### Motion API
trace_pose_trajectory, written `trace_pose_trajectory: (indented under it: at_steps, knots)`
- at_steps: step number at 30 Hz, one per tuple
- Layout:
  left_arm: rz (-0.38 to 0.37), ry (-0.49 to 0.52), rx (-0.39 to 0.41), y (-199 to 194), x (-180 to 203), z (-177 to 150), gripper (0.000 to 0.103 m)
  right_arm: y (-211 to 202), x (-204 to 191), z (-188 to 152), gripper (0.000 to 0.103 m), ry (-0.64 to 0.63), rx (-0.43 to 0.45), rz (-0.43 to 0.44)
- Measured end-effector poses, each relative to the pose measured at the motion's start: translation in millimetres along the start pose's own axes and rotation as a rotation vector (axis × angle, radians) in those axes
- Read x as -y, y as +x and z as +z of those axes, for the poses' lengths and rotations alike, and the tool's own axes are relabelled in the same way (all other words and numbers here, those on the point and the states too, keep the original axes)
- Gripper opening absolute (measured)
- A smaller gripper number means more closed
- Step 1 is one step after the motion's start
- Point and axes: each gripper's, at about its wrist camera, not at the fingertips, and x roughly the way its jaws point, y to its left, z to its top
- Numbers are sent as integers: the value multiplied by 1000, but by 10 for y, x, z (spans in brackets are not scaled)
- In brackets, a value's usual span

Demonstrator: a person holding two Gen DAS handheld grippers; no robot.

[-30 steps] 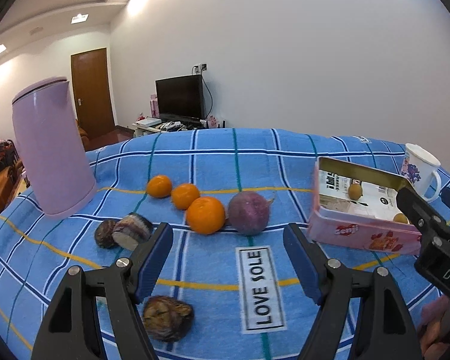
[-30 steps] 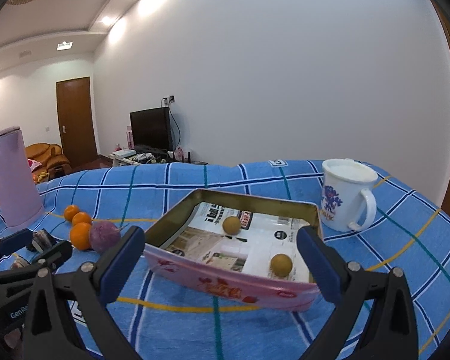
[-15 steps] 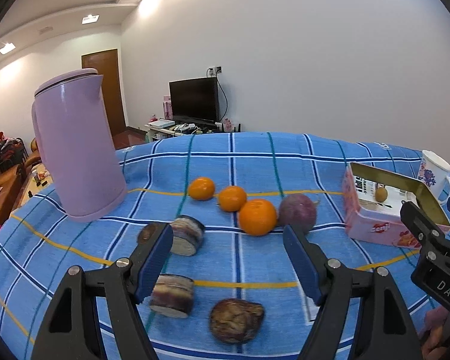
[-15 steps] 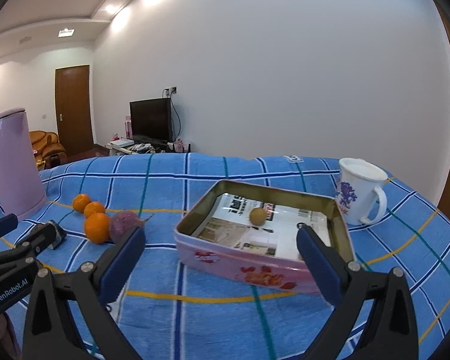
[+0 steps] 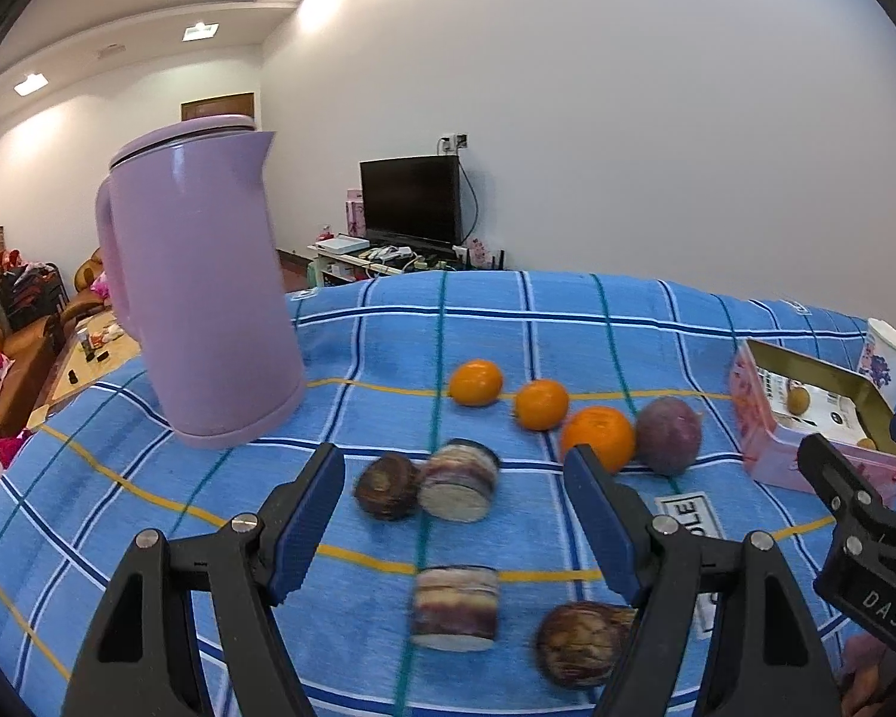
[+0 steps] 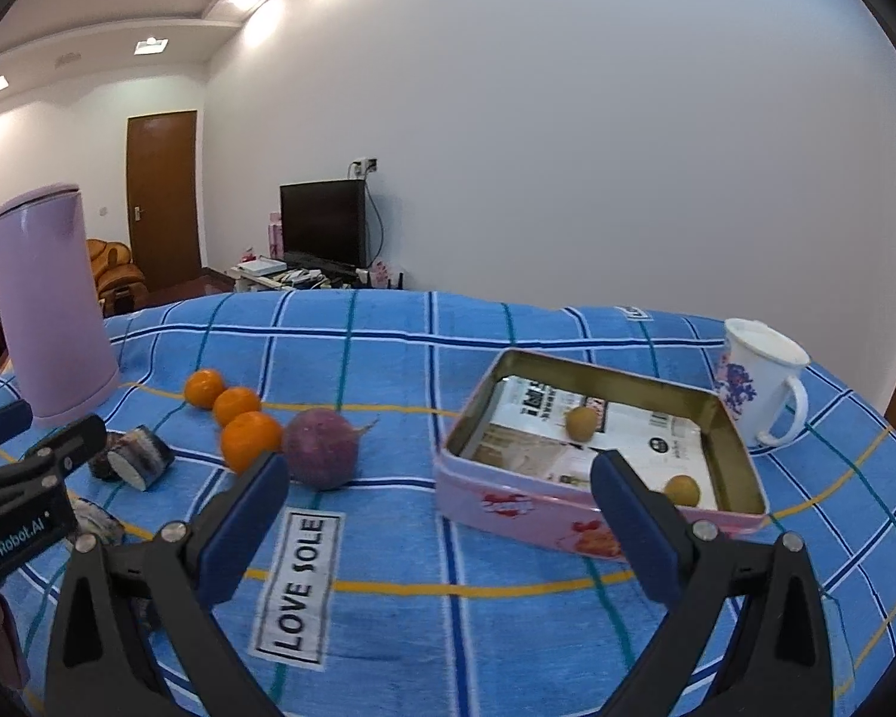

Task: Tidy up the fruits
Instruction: 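Withdraw both tools from the tin back toward the remaining fruits, then grasp a brown round fruit with the right tool while the left grasps a striped cake slice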

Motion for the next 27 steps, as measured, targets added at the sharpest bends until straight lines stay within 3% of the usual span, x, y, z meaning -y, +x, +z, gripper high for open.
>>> trace_pose_trajectory:
  at_steps: [13, 20, 24, 27]
  knots:
    - [76, -62, -12, 173, -624, 61, 77, 58, -377, 0, 102, -54, -52, 99]
    - [111, -114, -54, 298, -995, 69, 77, 203, -580, -89, 78, -78, -209, 311]
    - [20, -126, -111, 342, -1005, 49, 77, 296, -786, -177, 73, -103, -322, 461]
    - [-21, -72, -116, 317, -878, 42, 77, 322, -938, -232, 72, -140, -372, 522]
